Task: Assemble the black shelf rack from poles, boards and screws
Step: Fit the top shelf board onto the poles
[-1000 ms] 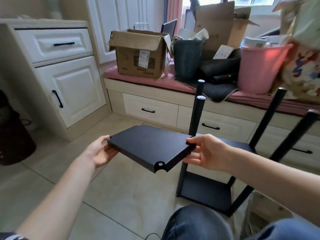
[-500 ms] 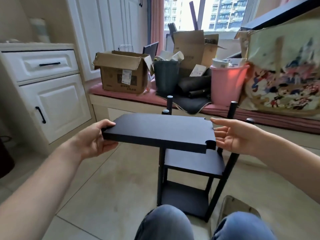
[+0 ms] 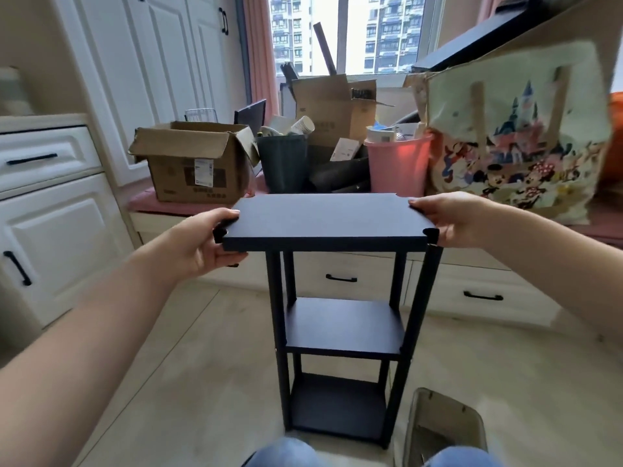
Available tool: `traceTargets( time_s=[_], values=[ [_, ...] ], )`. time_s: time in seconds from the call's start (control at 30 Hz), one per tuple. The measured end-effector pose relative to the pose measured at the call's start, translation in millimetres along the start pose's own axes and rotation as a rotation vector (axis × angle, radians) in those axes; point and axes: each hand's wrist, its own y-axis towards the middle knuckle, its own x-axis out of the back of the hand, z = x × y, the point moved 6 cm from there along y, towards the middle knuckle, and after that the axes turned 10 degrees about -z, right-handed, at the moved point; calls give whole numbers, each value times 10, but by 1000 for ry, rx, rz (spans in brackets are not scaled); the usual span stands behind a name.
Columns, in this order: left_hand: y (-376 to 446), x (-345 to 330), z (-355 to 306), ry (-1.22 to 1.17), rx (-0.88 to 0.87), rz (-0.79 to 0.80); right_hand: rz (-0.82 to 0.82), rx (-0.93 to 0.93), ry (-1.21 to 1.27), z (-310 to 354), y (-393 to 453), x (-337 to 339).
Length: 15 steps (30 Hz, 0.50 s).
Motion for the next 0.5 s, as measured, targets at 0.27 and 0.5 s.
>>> traceTargets(
  time_s=[0.27,0.5],
  values=[
    [487,-425,-193,115,-89,46,-126,50,-133,194,551,142],
    [742,-557,89,128,-29,52,-129,-92,-155,-45,912,250]
  ],
)
